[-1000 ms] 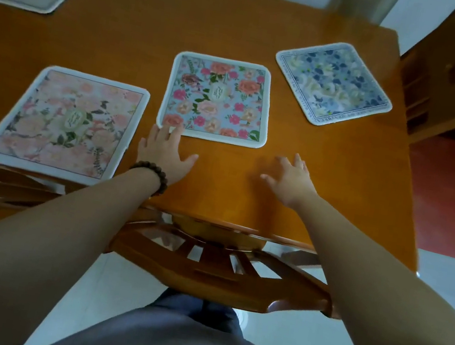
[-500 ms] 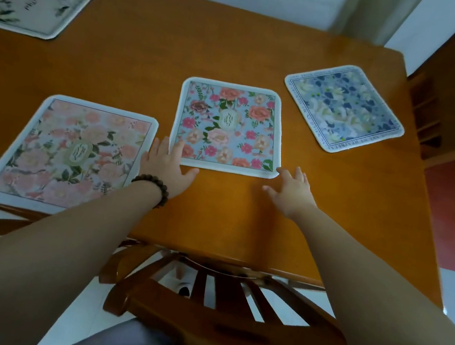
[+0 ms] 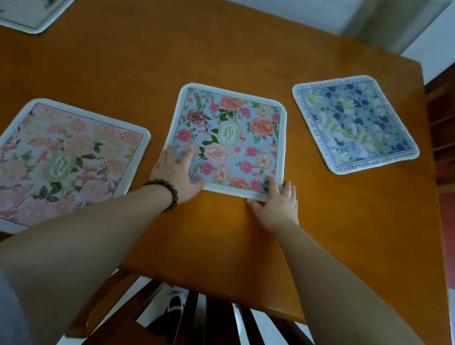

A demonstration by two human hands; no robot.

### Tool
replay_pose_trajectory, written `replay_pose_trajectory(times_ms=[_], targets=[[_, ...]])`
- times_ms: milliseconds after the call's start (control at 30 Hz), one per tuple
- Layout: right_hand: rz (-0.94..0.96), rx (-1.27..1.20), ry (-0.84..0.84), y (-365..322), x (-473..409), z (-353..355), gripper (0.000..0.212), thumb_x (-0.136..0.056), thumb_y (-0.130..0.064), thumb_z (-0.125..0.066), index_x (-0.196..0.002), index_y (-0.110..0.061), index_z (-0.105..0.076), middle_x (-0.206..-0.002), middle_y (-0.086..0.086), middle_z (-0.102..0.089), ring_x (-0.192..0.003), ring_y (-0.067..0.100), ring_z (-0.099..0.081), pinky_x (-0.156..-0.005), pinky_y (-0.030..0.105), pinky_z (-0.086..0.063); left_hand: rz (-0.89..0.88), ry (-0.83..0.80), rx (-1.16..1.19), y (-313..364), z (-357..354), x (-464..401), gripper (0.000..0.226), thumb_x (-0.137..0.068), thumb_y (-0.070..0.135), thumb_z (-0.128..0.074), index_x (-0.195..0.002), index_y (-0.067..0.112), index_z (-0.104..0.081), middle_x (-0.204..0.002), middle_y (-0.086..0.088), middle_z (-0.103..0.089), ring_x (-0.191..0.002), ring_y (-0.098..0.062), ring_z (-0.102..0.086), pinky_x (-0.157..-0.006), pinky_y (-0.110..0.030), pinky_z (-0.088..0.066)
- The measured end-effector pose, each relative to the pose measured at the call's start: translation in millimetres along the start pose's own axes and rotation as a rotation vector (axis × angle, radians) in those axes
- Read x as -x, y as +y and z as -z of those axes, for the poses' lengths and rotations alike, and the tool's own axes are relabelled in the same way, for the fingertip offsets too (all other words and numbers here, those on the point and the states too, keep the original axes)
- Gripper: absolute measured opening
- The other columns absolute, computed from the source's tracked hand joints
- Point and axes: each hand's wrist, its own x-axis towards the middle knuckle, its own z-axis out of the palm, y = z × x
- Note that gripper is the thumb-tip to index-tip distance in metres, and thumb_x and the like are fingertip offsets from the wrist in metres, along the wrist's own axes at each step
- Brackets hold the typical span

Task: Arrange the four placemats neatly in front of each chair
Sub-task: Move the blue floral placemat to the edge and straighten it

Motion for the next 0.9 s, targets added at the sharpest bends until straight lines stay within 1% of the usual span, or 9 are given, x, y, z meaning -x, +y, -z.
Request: replay_pose_trajectory(times_ms=[100, 167, 333, 400, 500, 567, 667, 767, 900], targets=[[0.011, 0.025, 0.036, 1, 1, -4, 0.083, -0.086, -0.061, -0.052, -0.151, -0.026, -0.013, -0.159, 0.016, -0.002, -0.145, 0.033, 0.002, -0.118, 0.047, -0.008, -0.016, 0.045, -0.019, 0, -7, 2, 0.090, -0.083, 0.063, -0.053, -0.151, 0.033, -0.002, -0.157, -0.018, -0.002, -0.144, -0.034, -0.003, -0.115, -0.047, -0.012], [0.026, 0.029, 0.037, 3, 5, -5, 0.084, -0.086, -0.060, -0.053, -0.150, -0.025, -0.013, -0.159, 0.014, -0.002, -0.145, 0.031, 0.002, -0.118, 0.046, -0.009, -0.026, 0.060, -0.044, 0, -10, 4, 0.090, -0.082, 0.064, -0.052, -0.151, 0.032, -0.004, -0.157, -0.018, -0.005, -0.144, -0.034, -0.003, -0.116, -0.047, -0.011], [0.054, 0.010, 0.000, 8, 13, -2, 0.086, -0.085, -0.061, -0.053, -0.151, -0.023, -0.013, -0.159, 0.011, -0.001, -0.146, 0.029, 0.001, -0.118, 0.045, -0.011, -0.032, 0.034, -0.057, 0, -7, 8, 0.084, -0.081, 0.068, -0.051, -0.149, 0.030, -0.020, -0.157, -0.017, -0.007, -0.144, -0.033, -0.005, -0.114, -0.047, -0.014], [0.055, -0.018, -0.016, 11, 15, 0, 0.086, -0.085, -0.062, -0.053, -0.151, -0.022, -0.015, -0.159, 0.011, -0.001, -0.145, 0.029, -0.001, -0.118, 0.046, -0.012, -0.031, 0.010, -0.051, 1, -10, 16, 0.084, -0.081, 0.068, -0.051, -0.149, 0.030, -0.021, -0.158, -0.016, -0.004, -0.144, -0.032, -0.003, -0.115, -0.047, -0.013], [0.058, -0.034, -0.020, 21, 24, 0, 0.086, -0.084, -0.063, -0.052, -0.151, -0.021, -0.017, -0.158, 0.010, -0.003, -0.145, 0.029, -0.004, -0.117, 0.046, -0.014, -0.029, -0.003, -0.057, 5, -18, 35, 0.086, -0.081, 0.069, -0.051, -0.150, 0.031, -0.016, -0.158, -0.017, -0.001, -0.144, -0.034, -0.001, -0.116, -0.047, -0.012], [0.058, -0.022, -0.017, 31, 34, -2, 0.086, -0.084, -0.063, -0.052, -0.151, -0.022, -0.017, -0.159, 0.010, -0.002, -0.145, 0.029, -0.003, -0.118, 0.045, -0.013, -0.032, -0.011, -0.055, 8, -24, 49, 0.086, -0.081, 0.068, -0.051, -0.150, 0.032, -0.015, -0.158, -0.017, 0.000, -0.144, -0.033, 0.000, -0.116, -0.047, -0.011], [0.049, -0.027, -0.011, 47, 54, -9, 0.087, -0.084, -0.062, -0.053, -0.151, -0.022, -0.015, -0.159, 0.010, 0.001, -0.145, 0.029, -0.001, -0.118, 0.042, -0.011, -0.035, -0.028, -0.026, 15, -35, 72, 0.084, -0.081, 0.068, -0.051, -0.150, 0.031, -0.019, -0.158, -0.016, 0.000, -0.144, -0.032, 0.001, -0.116, -0.046, -0.010], [0.042, -0.069, 0.010, 63, 72, -17, 0.085, -0.085, -0.060, -0.054, -0.150, -0.020, -0.017, -0.158, 0.010, 0.000, -0.145, 0.029, -0.002, -0.118, 0.043, -0.013, -0.028, -0.032, -0.007, 20, -51, 98, 0.083, -0.080, 0.068, -0.053, -0.148, 0.030, -0.024, -0.158, -0.015, 0.001, -0.144, -0.032, 0.002, -0.116, -0.046, -0.010], [0.055, -0.093, 0.000, 74, 81, -16, 0.083, -0.087, -0.056, -0.054, -0.150, -0.021, -0.014, -0.159, 0.009, 0.003, -0.146, 0.027, 0.001, -0.118, 0.043, -0.014, -0.017, 0.016, 0.020, 22, -66, 118, 0.079, -0.081, 0.065, -0.054, -0.146, 0.030, -0.028, -0.158, -0.016, -0.003, -0.144, -0.031, -0.002, -0.117, -0.044, -0.011]])
